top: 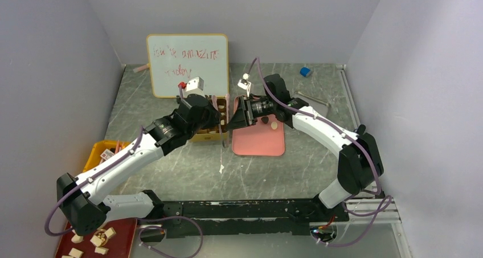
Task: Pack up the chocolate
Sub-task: Adjust the clamp.
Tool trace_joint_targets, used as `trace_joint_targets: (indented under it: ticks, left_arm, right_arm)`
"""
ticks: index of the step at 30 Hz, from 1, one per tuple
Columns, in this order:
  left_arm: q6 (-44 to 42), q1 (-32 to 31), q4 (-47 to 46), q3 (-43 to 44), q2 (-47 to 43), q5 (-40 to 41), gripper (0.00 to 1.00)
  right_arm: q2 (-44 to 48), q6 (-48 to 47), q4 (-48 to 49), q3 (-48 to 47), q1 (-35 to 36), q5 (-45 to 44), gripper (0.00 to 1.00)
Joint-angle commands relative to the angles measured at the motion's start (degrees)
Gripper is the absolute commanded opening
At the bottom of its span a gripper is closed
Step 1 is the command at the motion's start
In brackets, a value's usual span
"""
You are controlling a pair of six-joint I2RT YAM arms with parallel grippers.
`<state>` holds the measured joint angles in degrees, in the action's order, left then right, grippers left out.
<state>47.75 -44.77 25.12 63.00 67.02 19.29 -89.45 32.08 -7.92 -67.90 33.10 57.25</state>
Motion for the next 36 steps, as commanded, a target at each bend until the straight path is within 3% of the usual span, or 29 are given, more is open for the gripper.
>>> trace_joint_targets:
  ticks: [1, 3, 9, 18, 29, 36]
  left_arm:
    - [0.36, 0.07, -0.38, 1.29, -0.35, -1.02, 0.05]
    - [0.50, 0.09, -0.09, 1.43, -0.17, -1.00, 0.05]
    - [2.72, 0.05, 0.98, 1.75, 0.72, -0.63, 0.05]
    - [11.36, 0.10, 1.94, 5.52, 8.55, -2.08, 0.05]
    - [20.54, 2.28, 6.57, 16.07, 19.42, -4.64, 0.05]
    - [24.72, 4.21, 9.33, 22.32, 25.69, -9.20, 0.05]
  right_arm:
    - [2.50, -6.44, -7.39, -3.59, -0.67, -6.56, 0.40]
    - [2.65, -7.25, -8.77, -4.02, -0.67, -8.15, 0.46]
    - [4.00, -10.97, -13.55, -6.29, -0.66, -16.60, 0.49]
    - [7.82, -18.54, -22.76, -9.32, 2.96, -39.80, 0.51]
    - [19.17, -20.96, -20.00, -0.24, 11.69, -64.84, 0.51]
    - [24.38, -22.01, -16.60, 6.27, 16.89, -72.13, 0.51]
